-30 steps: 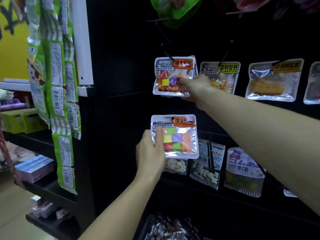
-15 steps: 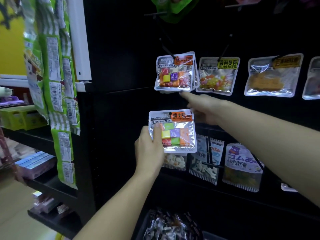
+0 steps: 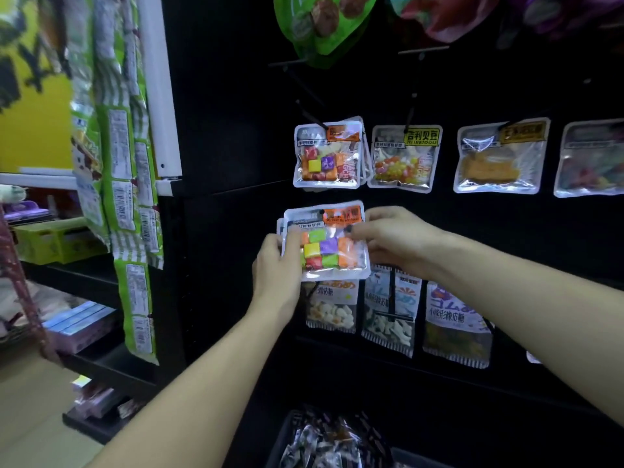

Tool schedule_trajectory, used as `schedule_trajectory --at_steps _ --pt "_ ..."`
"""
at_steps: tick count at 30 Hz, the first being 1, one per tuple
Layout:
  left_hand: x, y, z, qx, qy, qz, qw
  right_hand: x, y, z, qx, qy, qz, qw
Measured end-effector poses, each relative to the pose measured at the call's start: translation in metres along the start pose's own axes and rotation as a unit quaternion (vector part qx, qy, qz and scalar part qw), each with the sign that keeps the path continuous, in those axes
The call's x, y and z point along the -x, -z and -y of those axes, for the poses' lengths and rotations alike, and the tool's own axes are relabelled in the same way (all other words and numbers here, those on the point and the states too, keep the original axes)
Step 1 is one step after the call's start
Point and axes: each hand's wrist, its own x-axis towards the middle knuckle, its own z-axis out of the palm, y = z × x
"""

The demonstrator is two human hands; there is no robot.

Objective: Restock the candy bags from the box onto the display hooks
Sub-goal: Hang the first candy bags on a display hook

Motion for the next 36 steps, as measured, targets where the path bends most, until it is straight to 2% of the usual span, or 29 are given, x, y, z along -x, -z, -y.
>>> schedule_trajectory --at_steps 5,10,13,23,28,36 --pt "-0.015 0.010 -0.023 0.030 -0.020 -0.021 0.999 0.003 -0.001 0.041 -0.087 0.086 -0.035 0.992" --pt "-0.014 0.017 -0.026 0.031 -0.037 -0.036 0.998 -0.005 -0.016 0.078 -0.066 0.184 -0.076 0.978" --pt "-0.011 0.020 -0.022 0.040 -0.043 -0.031 0.998 -0.012 -0.026 0.094 -0.046 0.208 -0.111 0.971" --pt "-0.010 0.020 -0.022 0.014 -0.059 -0.012 0.998 -0.033 -0.028 0.099 -0.089 0.151 -0.168 0.970" --pt "-0.006 0.020 -0.020 0.003 -0.060 -0.011 0.998 -0.042 -0.026 0.094 -0.065 0.122 -0.183 0.973" --pt "-0.002 0.023 -0.017 0.024 -0.089 -0.029 0.995 -0.086 -0.014 0.087 0.030 0.077 -0.255 0.963"
